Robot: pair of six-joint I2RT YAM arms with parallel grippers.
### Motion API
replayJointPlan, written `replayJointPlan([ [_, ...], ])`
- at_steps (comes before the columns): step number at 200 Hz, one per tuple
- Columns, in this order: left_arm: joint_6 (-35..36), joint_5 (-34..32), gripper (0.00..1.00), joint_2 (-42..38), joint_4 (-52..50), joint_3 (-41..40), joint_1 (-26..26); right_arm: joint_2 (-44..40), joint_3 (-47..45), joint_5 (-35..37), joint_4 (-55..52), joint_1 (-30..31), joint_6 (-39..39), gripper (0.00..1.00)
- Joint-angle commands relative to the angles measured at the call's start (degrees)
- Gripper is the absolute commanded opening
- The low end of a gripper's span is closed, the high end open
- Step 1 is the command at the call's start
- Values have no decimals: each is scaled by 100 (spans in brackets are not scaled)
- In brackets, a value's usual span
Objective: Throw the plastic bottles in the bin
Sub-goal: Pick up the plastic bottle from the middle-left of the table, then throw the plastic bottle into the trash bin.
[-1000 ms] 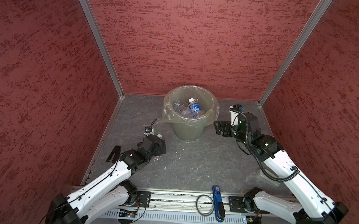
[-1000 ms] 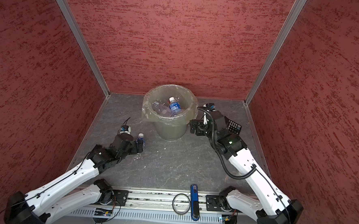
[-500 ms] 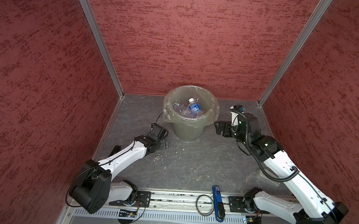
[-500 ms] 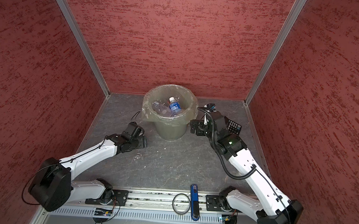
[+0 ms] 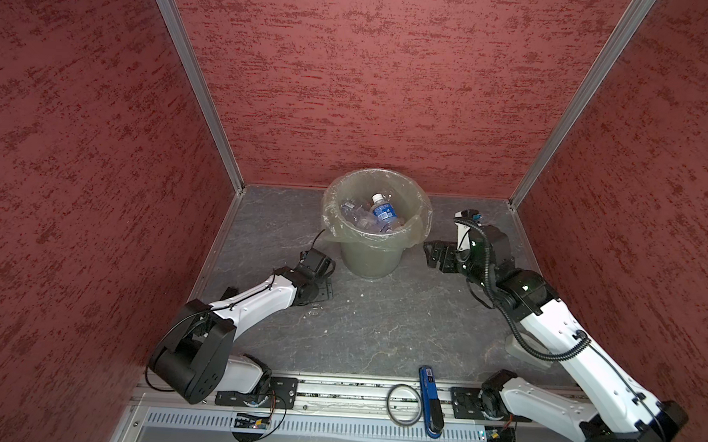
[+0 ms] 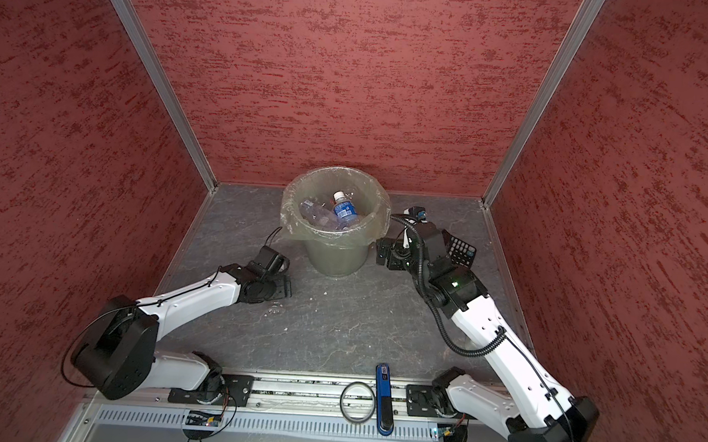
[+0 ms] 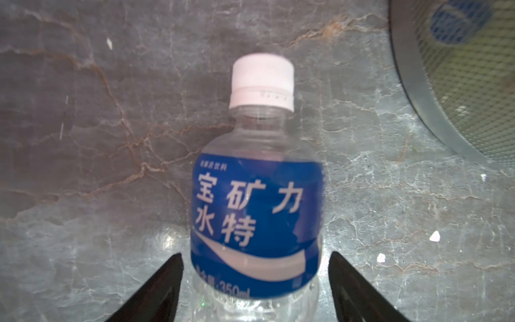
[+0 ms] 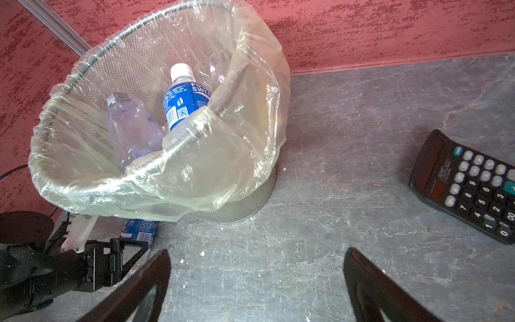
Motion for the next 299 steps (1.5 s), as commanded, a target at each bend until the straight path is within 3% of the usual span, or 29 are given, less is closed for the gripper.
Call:
replayJointPlan([
  [1, -67, 141, 76, 89, 213, -63, 62, -70, -37, 74, -44, -36, 103, 97],
  [60, 46, 119, 71, 237, 332, -67, 71, -182, -29, 143, -132, -34, 136, 96],
  [88, 31, -101, 49, -54, 302, -164, -12, -236, -29, 166, -198, -38, 160, 95],
  [134, -189, -824, 37, -1660, -297, -409, -376, -296, -233, 158, -156, -33, 69, 96],
  [184, -183, -1377, 36, -3666, -1191, -208, -991, -436, -891, -66, 109, -33, -43, 98],
  [253, 93, -1922, 35, -4831, -1822, 950, -1986, -709, -1355, 14, 108, -33, 75, 99],
  [299, 1056, -2149, 34, -4184, -1203, 2602, -2526, -842, -1390, 229, -40, -38, 150, 99],
])
